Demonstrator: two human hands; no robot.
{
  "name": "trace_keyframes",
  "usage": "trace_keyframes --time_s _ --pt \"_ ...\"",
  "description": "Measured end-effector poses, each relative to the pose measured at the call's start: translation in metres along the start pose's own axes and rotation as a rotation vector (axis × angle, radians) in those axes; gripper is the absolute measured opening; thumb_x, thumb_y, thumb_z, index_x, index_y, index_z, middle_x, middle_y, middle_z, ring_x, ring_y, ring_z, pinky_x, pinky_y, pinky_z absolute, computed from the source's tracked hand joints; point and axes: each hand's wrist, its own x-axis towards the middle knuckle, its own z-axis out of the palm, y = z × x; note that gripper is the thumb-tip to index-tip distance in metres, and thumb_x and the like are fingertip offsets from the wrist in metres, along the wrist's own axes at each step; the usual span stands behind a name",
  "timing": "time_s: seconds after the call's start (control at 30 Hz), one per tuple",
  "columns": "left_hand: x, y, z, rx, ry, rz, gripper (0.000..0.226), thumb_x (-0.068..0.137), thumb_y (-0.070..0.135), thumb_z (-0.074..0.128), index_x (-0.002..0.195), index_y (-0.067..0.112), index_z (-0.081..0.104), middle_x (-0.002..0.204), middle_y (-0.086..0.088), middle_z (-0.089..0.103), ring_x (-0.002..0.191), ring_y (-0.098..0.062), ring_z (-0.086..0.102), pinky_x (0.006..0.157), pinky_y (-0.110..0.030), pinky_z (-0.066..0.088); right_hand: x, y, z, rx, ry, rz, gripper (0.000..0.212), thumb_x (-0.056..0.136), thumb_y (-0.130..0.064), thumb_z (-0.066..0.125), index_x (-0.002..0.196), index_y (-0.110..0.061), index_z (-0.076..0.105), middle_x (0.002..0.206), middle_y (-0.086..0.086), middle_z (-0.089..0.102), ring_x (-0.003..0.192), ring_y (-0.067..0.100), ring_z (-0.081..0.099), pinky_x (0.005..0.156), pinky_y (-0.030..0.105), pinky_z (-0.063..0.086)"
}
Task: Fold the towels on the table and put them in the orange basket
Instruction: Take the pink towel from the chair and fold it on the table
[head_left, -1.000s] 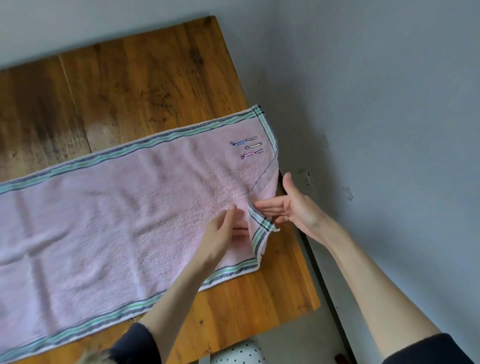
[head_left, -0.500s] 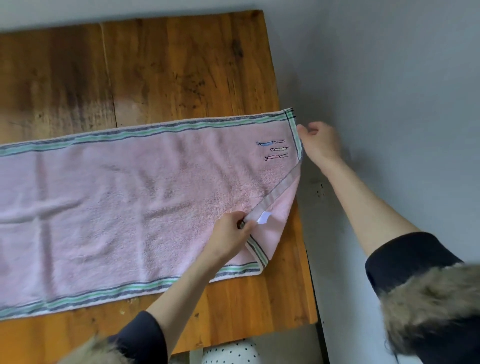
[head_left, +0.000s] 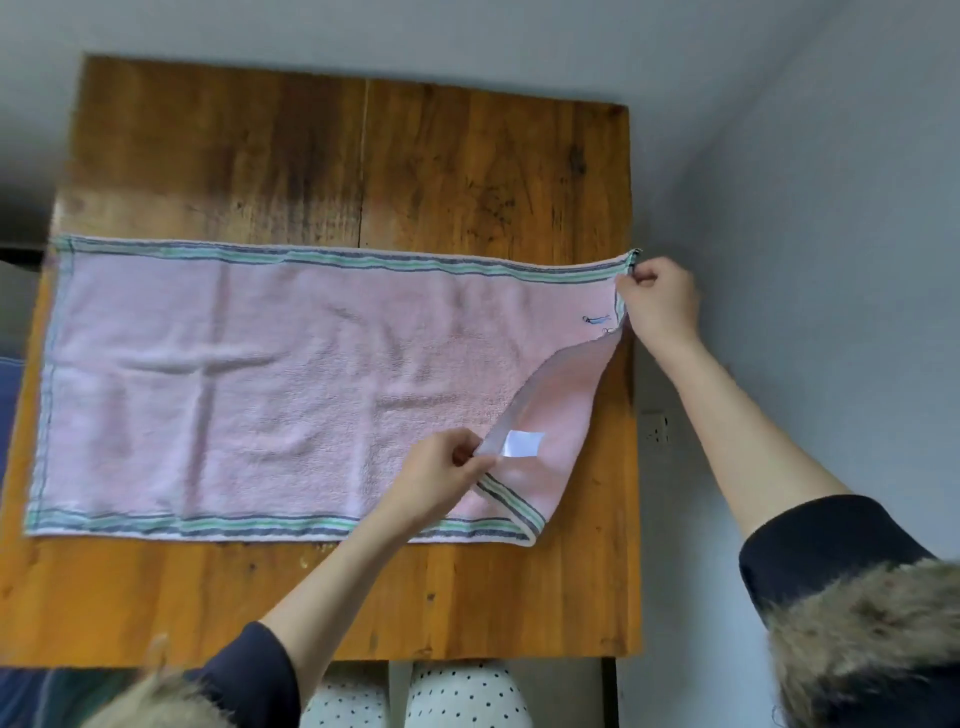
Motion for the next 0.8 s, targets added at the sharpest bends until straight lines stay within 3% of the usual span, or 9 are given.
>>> trace_keyframes --time_s 0.1,0.17,0.23,0.37,0.47,0.63,0.8 --pt "-0.026 -0.020 -0.030 -0.043 0.082 -0.043 0.018 0.090 0.018 0.058 0.080 0.004 0.063 0.074 -0.015 0.064 0.071 -0.027 0.059 0.066 -0.035 0.046 -0.032 -0.036 0.010 0.074 -0.019 -0.010 0.015 0.092 -0.022 0.056 0.101 -0.011 0.061 0.099 0.006 0.066 0.088 0.020 0.063 0.077 0.036 0.056" --pt "-0.045 -0.035 -0.050 -0.076 0.147 -0.065 0.016 0.090 0.019 0.058 0.079 0.009 0.065 0.075 -0.011 0.066 0.075 -0.026 0.063 0.070 -0.038 0.050 -0.058 -0.060 0.022 0.121 -0.045 -0.023 0.010 0.093 -0.024 0.056 0.097 -0.015 0.059 0.092 0.000 0.063 0.087 0.018 0.064 0.077 0.038 0.058" --pt "-0.063 -0.046 -0.070 -0.115 0.211 -0.066 0.017 0.090 0.021 0.059 0.075 0.014 0.063 0.071 -0.002 0.066 0.071 -0.019 0.063 0.067 -0.030 0.048 -0.080 -0.085 0.035 0.157 -0.078 -0.056 0.007 0.093 -0.025 0.056 0.094 -0.018 0.057 0.088 -0.002 0.061 0.084 0.015 0.063 0.074 0.034 0.058" --pt "-0.094 -0.067 -0.114 -0.141 0.321 -0.030 0.018 0.088 0.019 0.057 0.077 0.006 0.062 0.070 -0.008 0.063 0.066 -0.015 0.055 0.062 -0.027 0.040 -0.111 -0.142 0.060 0.161 -0.126 -0.137 0.018 0.093 -0.027 0.056 0.100 -0.012 0.062 0.090 -0.001 0.061 0.085 0.014 0.063 0.069 0.027 0.057" --pt "-0.118 -0.085 -0.152 -0.203 0.399 0.008 0.017 0.084 0.013 0.059 0.068 0.011 0.057 0.058 0.005 0.053 0.055 -0.006 0.045 0.055 -0.019 0.035 -0.123 -0.188 0.078 0.169 -0.143 -0.175 0.022 0.092 -0.026 0.056 0.104 -0.010 0.065 0.093 0.000 0.062 0.083 0.014 0.063 0.065 0.023 0.057" --pt "-0.150 -0.119 -0.210 -0.323 0.521 0.003 0.017 0.072 0.018 0.059 0.065 0.004 0.056 0.059 0.001 0.050 0.056 -0.008 0.043 0.056 -0.020 0.033 -0.145 -0.256 0.119 0.191 -0.239 -0.213 0.016 0.089 -0.020 0.058 0.094 -0.007 0.066 0.090 0.009 0.067 0.070 0.015 0.066 0.064 0.031 0.059" --pt "-0.162 -0.164 -0.244 -0.359 0.648 -0.053 0.015 0.080 0.006 0.061 0.066 0.003 0.057 0.062 -0.002 0.052 0.058 -0.009 0.043 0.057 -0.019 0.034 -0.169 -0.304 0.173 0.159 -0.324 -0.273 0.012 0.088 -0.017 0.057 0.085 -0.008 0.064 0.079 0.009 0.066 0.060 0.013 0.064 0.051 0.021 0.051"
